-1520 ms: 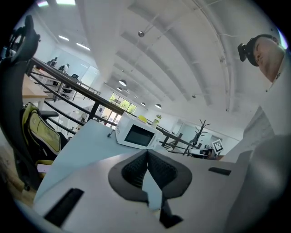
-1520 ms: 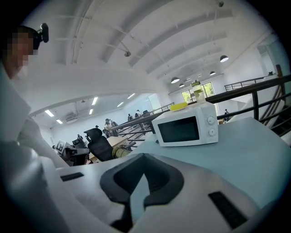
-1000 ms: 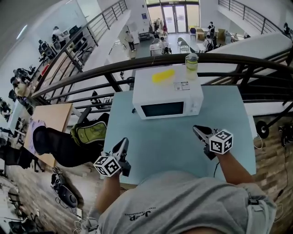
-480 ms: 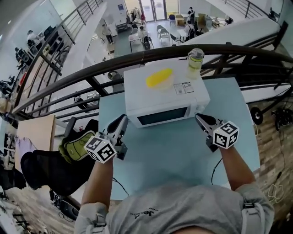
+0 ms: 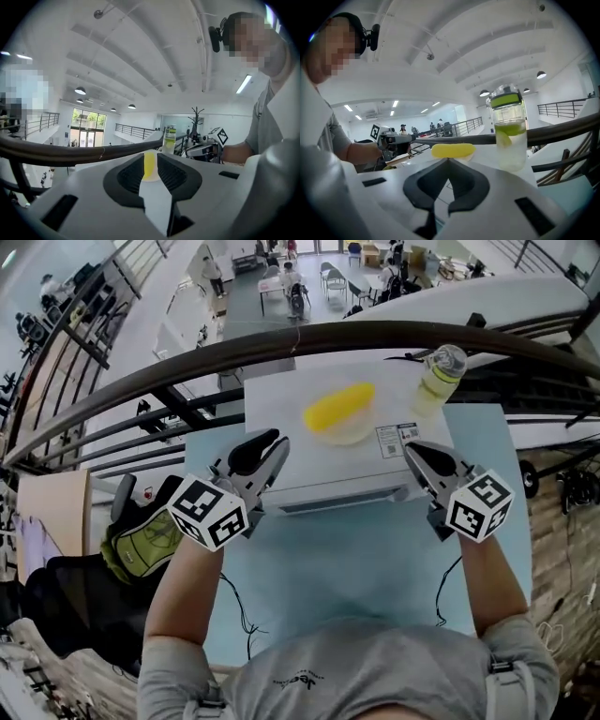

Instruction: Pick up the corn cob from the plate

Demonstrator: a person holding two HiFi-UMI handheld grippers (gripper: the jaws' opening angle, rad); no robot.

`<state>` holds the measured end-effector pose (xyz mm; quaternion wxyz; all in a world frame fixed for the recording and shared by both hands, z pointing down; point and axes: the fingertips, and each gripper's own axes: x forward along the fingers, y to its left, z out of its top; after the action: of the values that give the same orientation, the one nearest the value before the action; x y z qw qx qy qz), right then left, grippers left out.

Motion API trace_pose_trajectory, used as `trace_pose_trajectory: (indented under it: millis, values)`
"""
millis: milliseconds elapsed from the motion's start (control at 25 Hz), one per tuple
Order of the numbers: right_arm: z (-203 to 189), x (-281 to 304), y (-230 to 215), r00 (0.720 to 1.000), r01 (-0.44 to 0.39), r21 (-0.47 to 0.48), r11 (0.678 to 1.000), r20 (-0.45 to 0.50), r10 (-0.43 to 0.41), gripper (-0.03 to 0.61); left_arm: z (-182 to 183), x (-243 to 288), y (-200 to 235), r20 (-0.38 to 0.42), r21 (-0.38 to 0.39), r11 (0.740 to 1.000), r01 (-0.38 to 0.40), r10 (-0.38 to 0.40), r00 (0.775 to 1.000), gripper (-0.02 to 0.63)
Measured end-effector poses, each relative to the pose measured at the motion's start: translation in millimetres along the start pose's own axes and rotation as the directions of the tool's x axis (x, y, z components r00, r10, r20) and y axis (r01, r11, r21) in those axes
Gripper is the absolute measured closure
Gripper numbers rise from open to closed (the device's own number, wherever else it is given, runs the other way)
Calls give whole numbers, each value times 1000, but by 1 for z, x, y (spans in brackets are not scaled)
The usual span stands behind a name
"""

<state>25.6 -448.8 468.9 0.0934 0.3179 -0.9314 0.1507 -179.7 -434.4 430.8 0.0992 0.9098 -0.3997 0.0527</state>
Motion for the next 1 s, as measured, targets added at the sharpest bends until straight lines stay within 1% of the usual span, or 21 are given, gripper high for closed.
trace_pose_trajectory:
  millis: [160,280,400,480,560,640,800,1000]
  values:
    - [-3,25,-1,998,-44,6,999,-35,44,563,-9,38,9,-57,59,996,63,-60,997,458]
    - [5,33,-1,997,-80,30,996,-18,80,563,-13,60,15,-94,92,989,115,-106,990,399]
    - [18,34,2,995,-104,53,993,2,104,563,-18,77,15,-154,129,979,156,-135,979,343]
    - [28,34,4,993,-114,47,992,20,113,563,-22,88,16,-206,170,971,166,-130,970,332]
    - [36,33,3,992,-120,33,992,34,119,563,-27,96,16,-253,191,966,174,-123,960,330]
    - [38,32,1,992,-118,28,993,37,117,563,-31,103,15,-278,186,965,184,-128,952,325]
    - [37,32,-9,995,-99,23,995,22,99,563,-32,114,10,-300,180,963,201,-141,943,322]
    - [37,30,-15,997,-76,15,997,19,76,563,-46,119,8,-400,191,951,241,-149,904,322]
